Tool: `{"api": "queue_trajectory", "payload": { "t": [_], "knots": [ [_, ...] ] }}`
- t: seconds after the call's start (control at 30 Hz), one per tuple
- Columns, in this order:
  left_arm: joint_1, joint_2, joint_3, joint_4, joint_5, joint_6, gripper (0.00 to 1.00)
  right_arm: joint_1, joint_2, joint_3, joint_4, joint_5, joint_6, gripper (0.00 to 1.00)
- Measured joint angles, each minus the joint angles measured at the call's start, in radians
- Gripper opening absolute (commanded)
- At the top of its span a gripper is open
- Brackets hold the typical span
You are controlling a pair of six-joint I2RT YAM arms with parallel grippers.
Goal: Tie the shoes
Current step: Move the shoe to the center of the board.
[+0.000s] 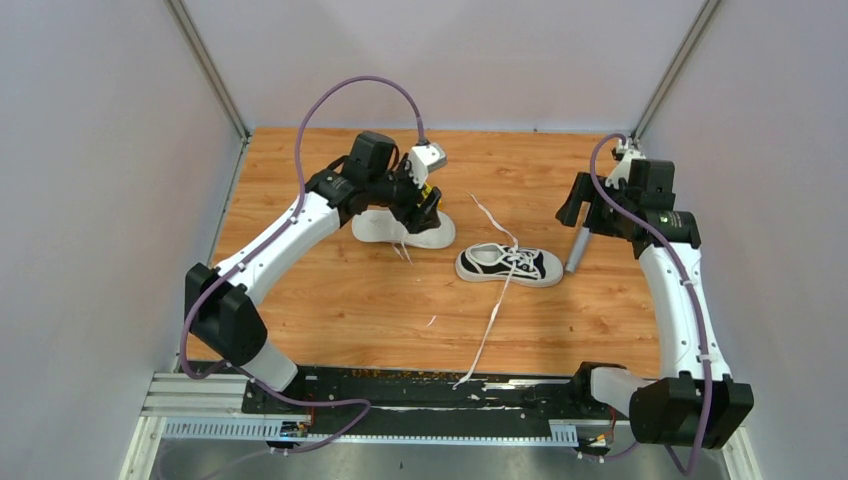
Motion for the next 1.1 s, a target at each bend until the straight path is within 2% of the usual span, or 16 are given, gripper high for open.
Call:
{"api": "queue_trajectory", "payload": {
  "t": [0.17, 0.3, 0.47, 0.6, 0.77, 0.9, 0.97, 1.0, 1.07, 1.1],
  "knots": [
    [-0.07, -0.003, -0.04, 0.073, 0.023, 0.039, 0.61, 0.0, -0.048, -0.083, -0.093, -0.074, 0.093, 0.82],
    [-0.164, 0.08, -0.021, 0.108, 0.026, 0.089, 0.59, -0.001, -0.059, -0.195, -0.095, -0.079, 0.144, 0.83],
    [-0.26, 0.294, 0.093, 0.161, -0.013, 0.118, 0.6, -0.038, -0.122, -0.265, -0.118, -0.082, 0.185, 0.82],
    [-0.283, 0.436, 0.163, 0.178, -0.065, 0.127, 0.56, -0.06, -0.179, -0.265, -0.117, -0.096, 0.199, 0.83],
    [-0.283, 0.543, 0.241, 0.178, -0.1, 0.16, 0.47, -0.063, -0.17, -0.265, -0.117, -0.113, 0.205, 0.82],
    [-0.283, 0.559, 0.254, 0.178, -0.11, 0.193, 0.36, -0.066, -0.149, -0.265, -0.117, -0.12, 0.21, 0.82],
    [-0.284, 0.558, 0.254, 0.179, -0.109, 0.204, 0.25, -0.066, -0.143, -0.265, -0.116, -0.124, 0.21, 0.82],
    [-0.285, 0.558, 0.254, 0.178, -0.109, 0.207, 0.14, -0.066, -0.142, -0.265, -0.116, -0.126, 0.21, 0.82],
    [-0.286, 0.558, 0.254, 0.178, -0.109, 0.217, 0.01, -0.068, -0.138, -0.265, -0.115, -0.131, 0.211, 0.82],
    [-0.287, 0.558, 0.254, 0.178, -0.109, 0.22, 0.0, -0.069, -0.138, -0.265, -0.114, -0.132, 0.211, 0.82]
  ]
}}
